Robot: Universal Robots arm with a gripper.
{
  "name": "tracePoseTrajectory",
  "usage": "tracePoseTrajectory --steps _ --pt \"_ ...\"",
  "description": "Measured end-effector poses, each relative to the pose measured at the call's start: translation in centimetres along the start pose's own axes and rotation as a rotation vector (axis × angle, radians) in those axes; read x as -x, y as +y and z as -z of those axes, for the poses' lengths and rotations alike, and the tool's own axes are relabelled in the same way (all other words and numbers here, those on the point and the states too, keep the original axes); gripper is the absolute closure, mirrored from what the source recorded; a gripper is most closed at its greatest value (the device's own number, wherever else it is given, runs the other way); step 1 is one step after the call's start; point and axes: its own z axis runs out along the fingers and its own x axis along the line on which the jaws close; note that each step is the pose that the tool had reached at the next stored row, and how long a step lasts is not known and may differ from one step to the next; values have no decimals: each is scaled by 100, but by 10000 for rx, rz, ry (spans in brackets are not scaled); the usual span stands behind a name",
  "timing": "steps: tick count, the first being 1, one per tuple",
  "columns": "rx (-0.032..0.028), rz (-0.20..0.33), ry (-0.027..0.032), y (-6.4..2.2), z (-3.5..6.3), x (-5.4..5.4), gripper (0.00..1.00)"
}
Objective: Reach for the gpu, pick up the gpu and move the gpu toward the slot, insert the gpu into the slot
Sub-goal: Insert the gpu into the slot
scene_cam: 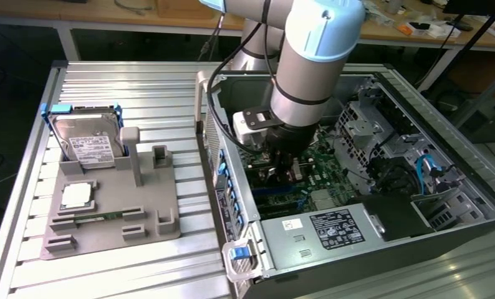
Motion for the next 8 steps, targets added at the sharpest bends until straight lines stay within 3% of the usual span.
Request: tracePoseTrajectory --steps 5,8 --pt "1 -34 10 -22 4 -4 72" --pt "-1 -34 7 -33 56 -3 72"
